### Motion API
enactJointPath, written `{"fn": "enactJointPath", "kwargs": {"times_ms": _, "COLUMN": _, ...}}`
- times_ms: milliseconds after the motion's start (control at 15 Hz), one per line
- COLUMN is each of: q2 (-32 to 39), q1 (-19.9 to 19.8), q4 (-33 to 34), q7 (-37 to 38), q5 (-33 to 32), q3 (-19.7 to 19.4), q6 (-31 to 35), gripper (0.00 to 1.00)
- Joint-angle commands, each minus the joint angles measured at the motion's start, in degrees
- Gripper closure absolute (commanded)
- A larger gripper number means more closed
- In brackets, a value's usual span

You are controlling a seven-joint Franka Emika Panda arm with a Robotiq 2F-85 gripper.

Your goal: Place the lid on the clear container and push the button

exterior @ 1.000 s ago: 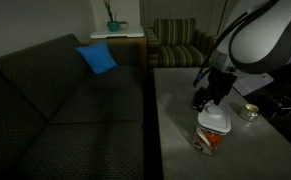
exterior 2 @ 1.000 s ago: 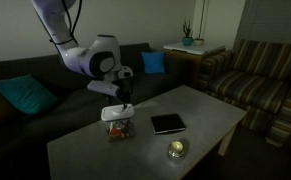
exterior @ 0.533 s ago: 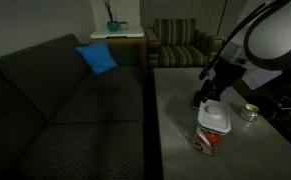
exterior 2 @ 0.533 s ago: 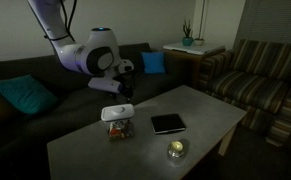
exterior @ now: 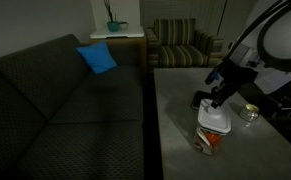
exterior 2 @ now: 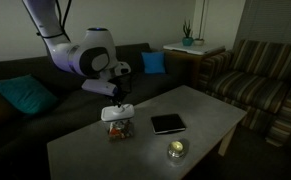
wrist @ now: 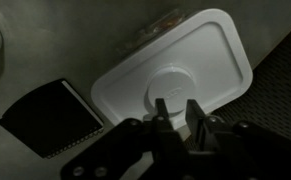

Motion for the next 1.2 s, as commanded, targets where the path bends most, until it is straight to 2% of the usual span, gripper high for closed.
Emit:
{"fn": "enactJointPath", "kwargs": {"times_ms": 0, "q2": -1.18, "q1": -2.66, "q4": -2.91, "q7": -1.82, "q5": -0.39, "q3": 2.45, "q6": 0.34, "gripper": 1.0}}
{"fn": "enactJointPath", "kwargs": {"times_ms": 200, "q2": -0.22, "q1": -2.1, "q4": -2.79, "q7": -1.43, "q5": -0.56, "q3": 1.56, "q6": 3.23, "gripper": 1.0}}
{"fn": "enactJointPath", "kwargs": {"times_ms": 533, "q2": 2.1, "q1": -3.98, "q4": -1.53, "q7": -2.29, "q5": -0.67, "q3": 3.31, "q6": 5.43, "gripper": 1.0}}
{"fn": "enactJointPath", "kwargs": {"times_ms": 733, "q2": 5.31, "q1": -2.31, "q4": 0.71, "q7": -1.53, "q5": -0.6, "q3": 1.48, "q6": 5.6, "gripper": 1.0}}
{"fn": "enactJointPath", "kwargs": {"times_ms": 1133, "q2": 10.19, "q1": -1.01, "q4": 5.1, "q7": -1.23, "q5": -0.59, "q3": 0.37, "q6": 4.95, "gripper": 1.0}}
